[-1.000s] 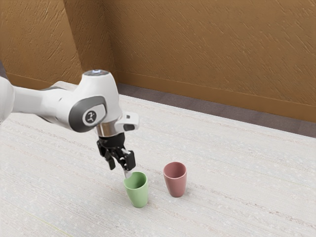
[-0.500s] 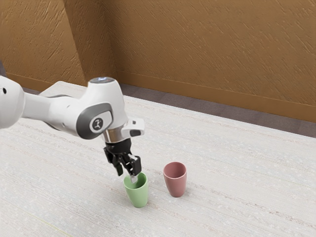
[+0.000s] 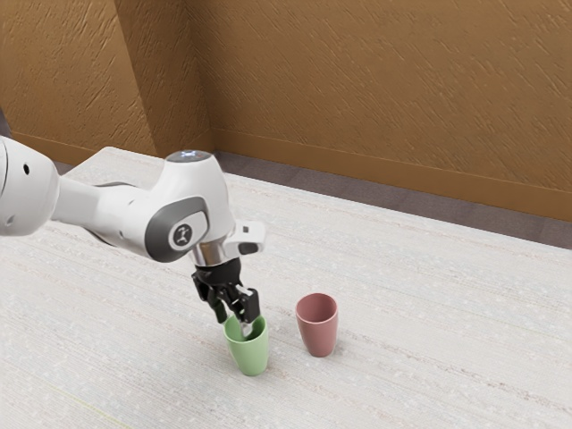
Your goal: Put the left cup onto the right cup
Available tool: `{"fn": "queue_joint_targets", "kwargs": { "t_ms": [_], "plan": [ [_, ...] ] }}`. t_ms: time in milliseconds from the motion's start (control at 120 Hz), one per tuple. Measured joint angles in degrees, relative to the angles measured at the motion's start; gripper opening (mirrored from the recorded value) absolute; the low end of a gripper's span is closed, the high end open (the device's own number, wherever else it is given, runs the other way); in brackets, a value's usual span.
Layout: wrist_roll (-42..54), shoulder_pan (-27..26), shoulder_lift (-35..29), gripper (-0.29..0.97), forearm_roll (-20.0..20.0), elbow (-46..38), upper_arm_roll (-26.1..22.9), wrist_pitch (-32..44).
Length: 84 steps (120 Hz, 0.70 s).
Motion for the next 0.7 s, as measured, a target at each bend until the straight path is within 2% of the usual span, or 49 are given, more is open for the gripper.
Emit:
{"fn": "queue_joint_targets", "kwargs": {
  "t_ms": [467, 567, 700],
  "plan": [
    [-0.02, -0.20, 2.48, 0.41, 0.00, -0.75, 0.01, 2.23],
    [-0.03, -0.20, 2.59, 0.33, -0.01, -0.79, 0.01, 2.72],
    [-0.03, -0.21, 2.68, 0.14, -0.03, -0.83, 0.01, 3.11]
  ]
}}
